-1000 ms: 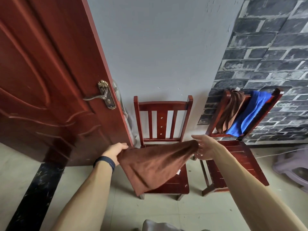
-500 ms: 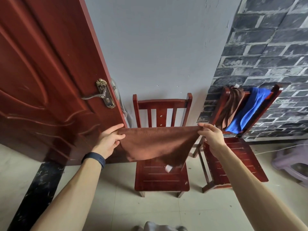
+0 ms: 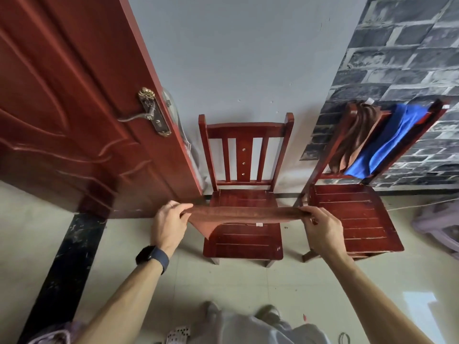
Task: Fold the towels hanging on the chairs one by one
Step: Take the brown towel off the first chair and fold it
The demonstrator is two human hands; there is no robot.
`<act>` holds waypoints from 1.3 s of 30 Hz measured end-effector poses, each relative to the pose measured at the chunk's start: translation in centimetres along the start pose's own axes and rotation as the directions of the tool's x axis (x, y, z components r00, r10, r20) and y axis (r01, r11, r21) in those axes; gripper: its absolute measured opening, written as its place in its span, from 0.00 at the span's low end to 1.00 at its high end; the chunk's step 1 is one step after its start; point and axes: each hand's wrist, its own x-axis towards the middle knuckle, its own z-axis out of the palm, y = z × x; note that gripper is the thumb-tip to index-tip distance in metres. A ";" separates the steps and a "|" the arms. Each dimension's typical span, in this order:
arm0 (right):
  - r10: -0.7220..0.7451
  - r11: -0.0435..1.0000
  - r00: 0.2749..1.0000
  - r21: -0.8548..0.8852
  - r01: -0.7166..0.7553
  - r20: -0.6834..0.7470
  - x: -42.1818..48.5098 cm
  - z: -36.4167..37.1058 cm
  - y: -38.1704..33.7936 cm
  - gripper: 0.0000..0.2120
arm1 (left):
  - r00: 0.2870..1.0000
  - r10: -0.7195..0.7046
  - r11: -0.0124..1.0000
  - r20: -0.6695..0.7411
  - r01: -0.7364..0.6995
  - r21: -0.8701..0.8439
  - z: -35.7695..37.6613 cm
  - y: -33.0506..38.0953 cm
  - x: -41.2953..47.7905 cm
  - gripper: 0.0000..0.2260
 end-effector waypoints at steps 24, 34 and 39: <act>0.447 0.892 0.848 -0.215 -0.398 0.285 6.7 14.9 10.7 0.10 | 0.586 -0.539 0.267 0.605 0.800 -0.537 17.5 -4.9 8.6 0.17; 0.586 0.810 0.799 -0.083 -0.581 0.130 7.9 17.9 10.6 0.12 | 0.453 -0.428 0.022 0.782 0.870 -0.493 21.4 -7.8 12.8 0.22; 0.613 0.788 0.780 -0.028 -0.615 0.128 9.9 18.6 9.7 0.10 | 0.387 -0.412 -0.194 0.825 0.847 -0.494 22.5 -7.6 15.3 0.20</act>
